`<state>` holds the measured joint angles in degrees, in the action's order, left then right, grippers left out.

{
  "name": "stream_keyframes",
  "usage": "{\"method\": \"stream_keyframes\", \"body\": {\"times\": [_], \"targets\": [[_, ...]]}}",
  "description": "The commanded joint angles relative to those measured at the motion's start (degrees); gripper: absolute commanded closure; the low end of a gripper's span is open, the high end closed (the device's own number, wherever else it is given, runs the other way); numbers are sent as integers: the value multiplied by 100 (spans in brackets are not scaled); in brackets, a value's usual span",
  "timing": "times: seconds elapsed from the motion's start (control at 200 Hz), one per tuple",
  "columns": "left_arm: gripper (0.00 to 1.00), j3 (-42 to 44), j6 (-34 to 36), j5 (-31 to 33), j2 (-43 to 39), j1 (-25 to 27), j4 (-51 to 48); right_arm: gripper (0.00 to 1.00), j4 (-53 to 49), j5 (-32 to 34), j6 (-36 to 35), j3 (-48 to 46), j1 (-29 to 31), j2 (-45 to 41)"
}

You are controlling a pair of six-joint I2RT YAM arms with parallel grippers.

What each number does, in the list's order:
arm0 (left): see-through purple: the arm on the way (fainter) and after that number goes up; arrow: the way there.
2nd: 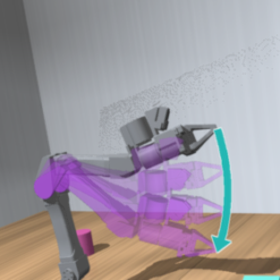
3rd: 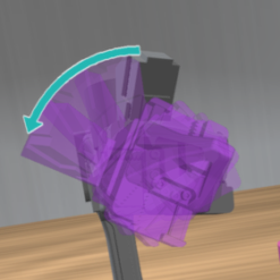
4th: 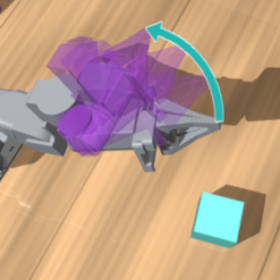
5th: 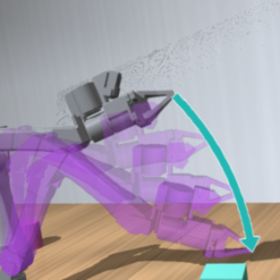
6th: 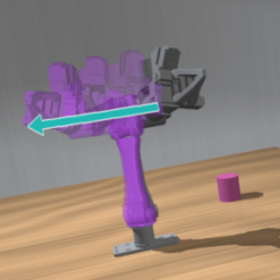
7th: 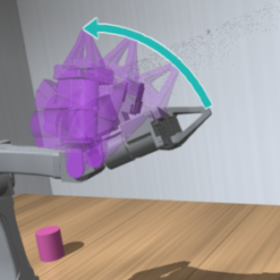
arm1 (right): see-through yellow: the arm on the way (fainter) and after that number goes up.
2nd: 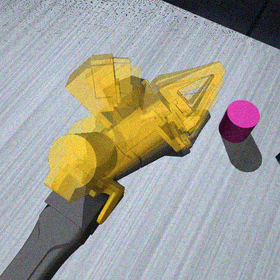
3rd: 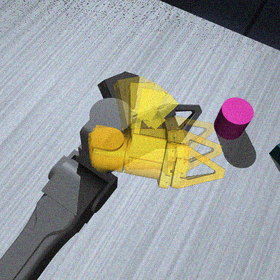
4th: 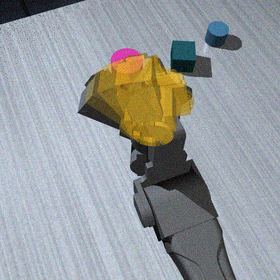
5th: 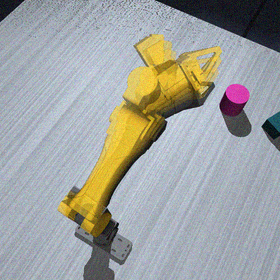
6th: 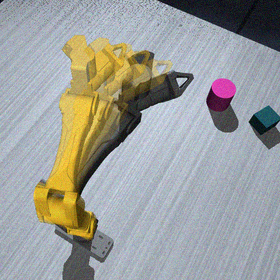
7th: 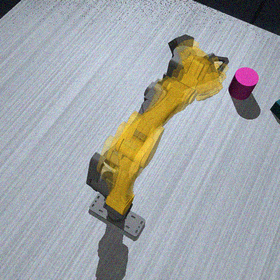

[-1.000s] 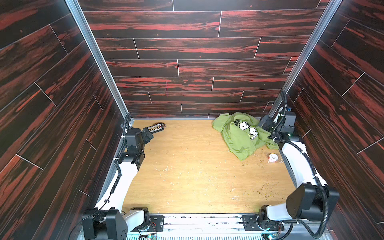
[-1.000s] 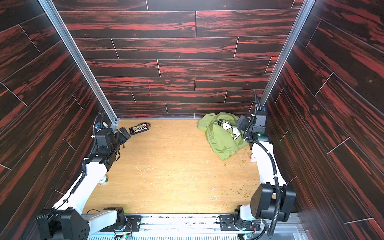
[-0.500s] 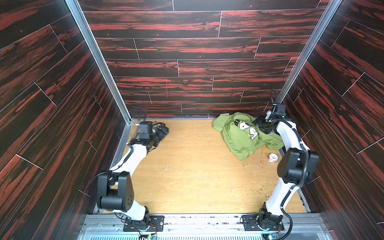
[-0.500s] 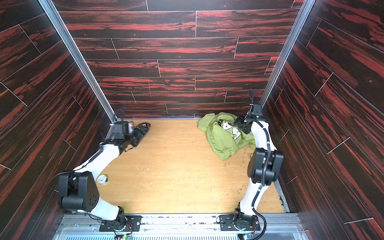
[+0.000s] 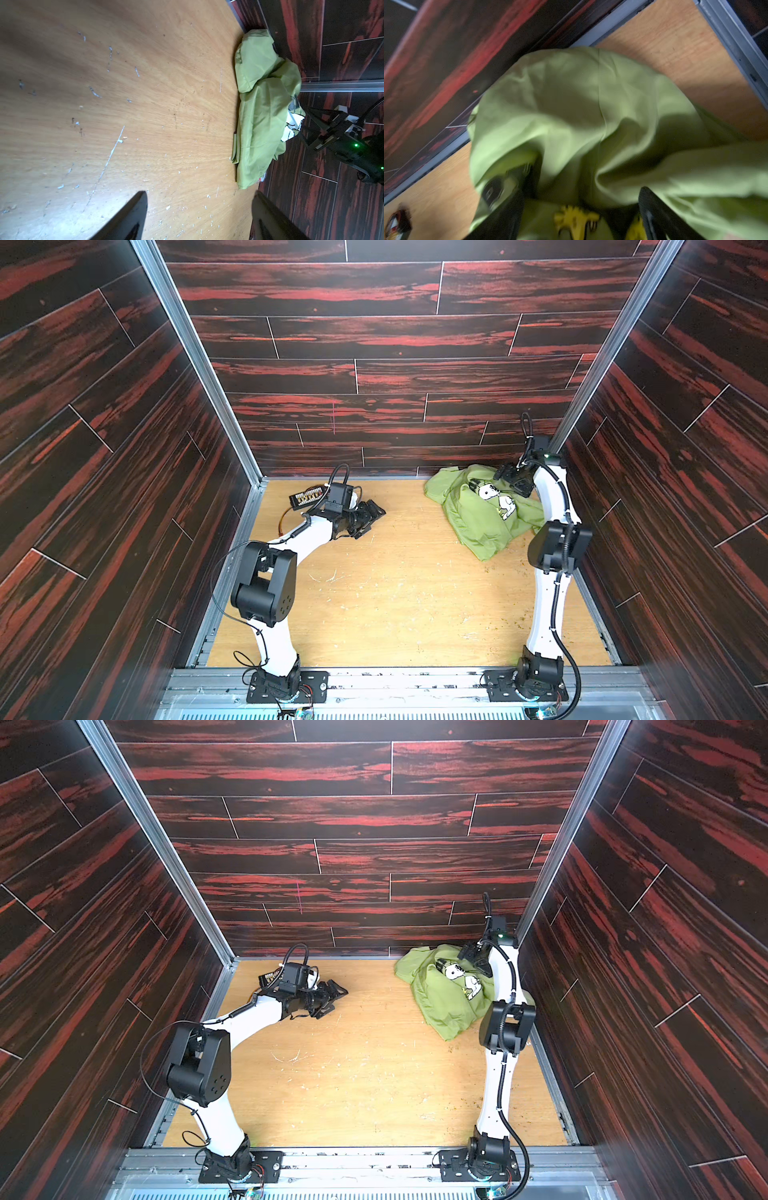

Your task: Zip up the jacket

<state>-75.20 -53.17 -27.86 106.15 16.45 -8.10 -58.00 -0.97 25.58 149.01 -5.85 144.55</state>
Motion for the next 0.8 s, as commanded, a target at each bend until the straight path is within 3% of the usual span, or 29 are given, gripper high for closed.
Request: {"method": "stream_keyframes", "body": {"times": [0.0,0.17,0.426,0.636,0.792], "targets": [[19,-384,52,-82,-2,-31,-162,20,-529,-136,45,162,94,498],[23,-574,89,-62,88,-58,-260,63,-38,-783,-51,-96,375,366],[37,-480,19,33,4,-166,-186,100,659,-2121,-1,-83,860,-229],[41,-248,-36,238,-253,-387,-162,100,687,-2976,-194,-89,1488,-865],[42,-99,-12,309,-470,-553,-208,100,469,-3031,-466,-299,1984,-1413]]}}
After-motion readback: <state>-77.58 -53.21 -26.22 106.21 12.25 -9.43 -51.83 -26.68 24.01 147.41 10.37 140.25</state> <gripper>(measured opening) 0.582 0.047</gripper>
